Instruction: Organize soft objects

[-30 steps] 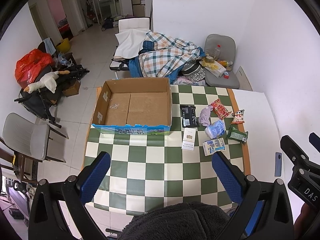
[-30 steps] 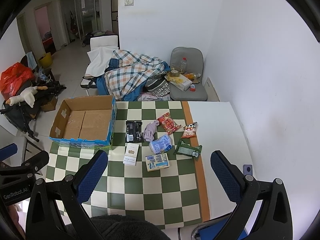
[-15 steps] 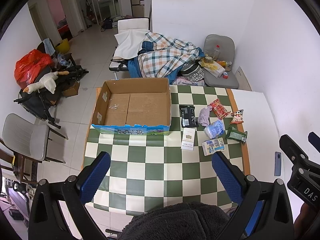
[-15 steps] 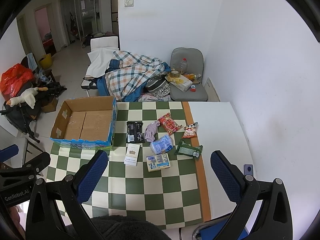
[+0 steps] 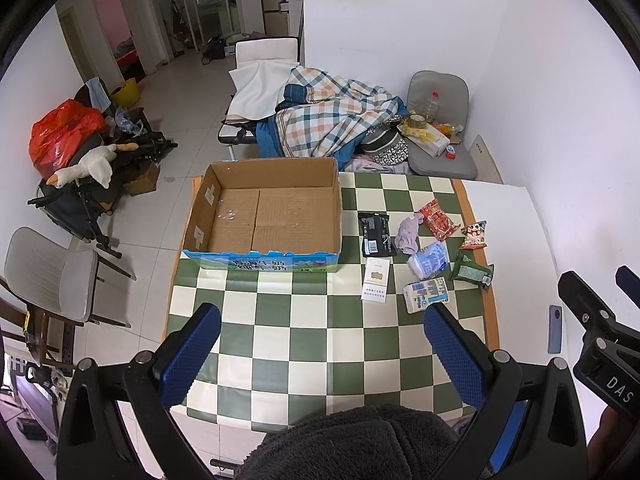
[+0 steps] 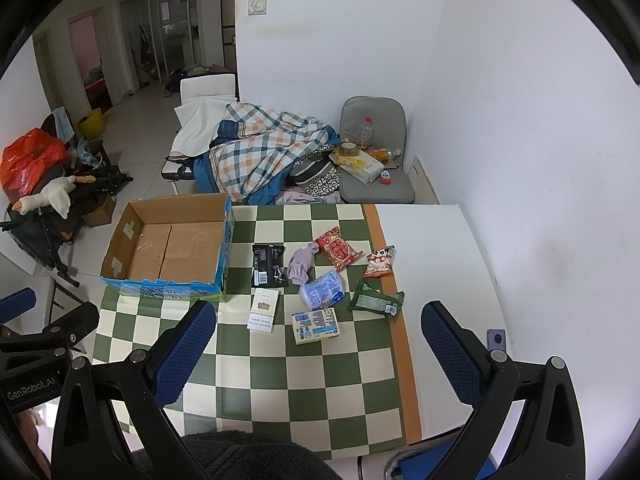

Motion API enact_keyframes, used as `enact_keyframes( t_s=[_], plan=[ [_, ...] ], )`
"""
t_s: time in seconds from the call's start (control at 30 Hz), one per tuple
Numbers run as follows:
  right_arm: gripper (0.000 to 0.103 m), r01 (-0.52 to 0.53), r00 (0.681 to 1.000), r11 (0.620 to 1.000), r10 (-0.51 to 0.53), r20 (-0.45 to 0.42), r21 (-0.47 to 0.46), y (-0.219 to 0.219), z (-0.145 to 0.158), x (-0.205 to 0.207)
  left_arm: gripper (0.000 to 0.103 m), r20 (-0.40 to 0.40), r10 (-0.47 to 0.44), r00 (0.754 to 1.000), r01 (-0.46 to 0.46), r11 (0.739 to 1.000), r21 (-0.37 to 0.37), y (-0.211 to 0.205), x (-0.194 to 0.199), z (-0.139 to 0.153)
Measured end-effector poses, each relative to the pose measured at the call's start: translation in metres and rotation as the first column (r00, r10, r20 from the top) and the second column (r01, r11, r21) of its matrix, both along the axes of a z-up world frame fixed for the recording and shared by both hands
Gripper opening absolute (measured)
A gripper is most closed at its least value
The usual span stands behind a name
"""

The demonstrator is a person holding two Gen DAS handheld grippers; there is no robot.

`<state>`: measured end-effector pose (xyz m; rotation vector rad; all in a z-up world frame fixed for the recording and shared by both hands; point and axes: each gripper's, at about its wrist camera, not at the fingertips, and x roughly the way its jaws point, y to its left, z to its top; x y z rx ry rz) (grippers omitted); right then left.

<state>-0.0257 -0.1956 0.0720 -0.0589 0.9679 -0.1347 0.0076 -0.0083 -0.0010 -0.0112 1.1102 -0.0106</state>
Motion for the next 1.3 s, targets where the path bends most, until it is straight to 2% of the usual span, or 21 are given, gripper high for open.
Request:
enact_keyframes(
  t_s=[0.67,0.8,0.93,0.97,1.07,1.13,1.2,1.3],
  plan=[
    [0.103,-0.005,1.000,1.000,0.005,-0.005,0.020,0.000,0.002,0.003,0.103,0.001,-0.001,1.000,0.001,1.000,-0.003,0.002,0.000,0.005],
    [0.103,0.020,0.999,0.997,-0.016,-0.046,0.075,-0.013,-0.009,0.016,0.103,-0.013,-0.031,0.999,0.031,0.999,-0.010,-0.008,0.026,0.008],
    [0.103,0.086,0.992,0.985,-0.070,-0.106,0.148,-0.048,-0.045,0.040,0.103,-0.020,-0.081,0.997,0.081,0.996,0.020,-0.026,0.070,-0.002],
    [0.103,0.106,0.989,0.982,-0.088,-0.118,0.157,-0.059,-0.054,0.047,0.103,-0.035,-0.099,0.994,0.100,0.994,0.043,-0.035,0.094,-0.010],
    [0.103,0.181,0.973,0.965,-0.148,-0.176,0.189,-0.094,-0.087,0.075,0.103,-0.097,-0.147,0.984,0.152,0.987,0.049,-0.052,0.143,-0.046],
    [0.103,0.230,0.957,0.943,-0.174,-0.231,0.240,-0.117,-0.124,0.101,0.103,-0.183,-0.180,0.967,0.188,0.982,0.030,-0.064,0.177,-0.076],
    [0.103,0.261,0.940,0.924,-0.178,-0.291,0.279,-0.130,-0.164,0.128,0.103,-0.282,-0.200,0.938,0.210,0.978,0.004,-0.081,0.220,-0.114],
    [0.103,0.317,0.910,0.888,-0.185,-0.372,0.334,-0.142,-0.227,0.167,0.103,-0.368,-0.219,0.903,0.242,0.970,0.015,-0.105,0.258,-0.164]
  ],
)
